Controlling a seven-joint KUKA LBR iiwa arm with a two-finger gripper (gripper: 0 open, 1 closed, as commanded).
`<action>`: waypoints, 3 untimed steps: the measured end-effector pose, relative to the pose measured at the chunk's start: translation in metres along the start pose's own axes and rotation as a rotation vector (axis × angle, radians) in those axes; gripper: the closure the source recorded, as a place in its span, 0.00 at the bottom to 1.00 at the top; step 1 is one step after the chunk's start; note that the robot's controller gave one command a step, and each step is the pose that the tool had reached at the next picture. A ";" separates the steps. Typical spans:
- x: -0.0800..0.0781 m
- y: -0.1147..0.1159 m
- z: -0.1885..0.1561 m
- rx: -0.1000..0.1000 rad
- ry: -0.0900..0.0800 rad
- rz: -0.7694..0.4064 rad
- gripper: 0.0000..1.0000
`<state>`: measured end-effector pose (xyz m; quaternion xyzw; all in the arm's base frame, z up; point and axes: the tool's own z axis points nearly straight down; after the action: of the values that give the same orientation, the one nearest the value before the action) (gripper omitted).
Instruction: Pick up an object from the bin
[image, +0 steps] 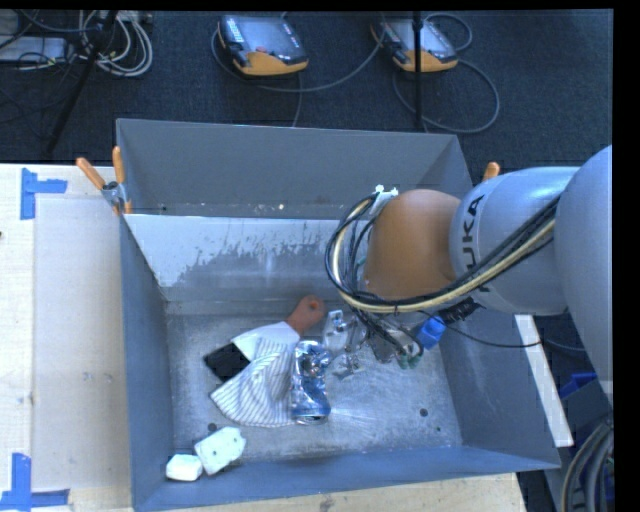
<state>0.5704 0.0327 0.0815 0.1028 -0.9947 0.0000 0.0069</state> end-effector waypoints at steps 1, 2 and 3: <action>0.000 0.000 0.000 0.000 -0.001 0.000 1.00; 0.000 0.000 -0.001 0.000 -0.001 0.001 1.00; 0.011 0.000 -0.034 0.001 -0.012 -0.037 1.00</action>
Offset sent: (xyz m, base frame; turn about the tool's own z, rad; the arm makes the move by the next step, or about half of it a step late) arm -0.0041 -0.0016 0.0413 0.0368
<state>0.5602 0.0309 0.1160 0.1209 -0.9927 -0.0004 0.0012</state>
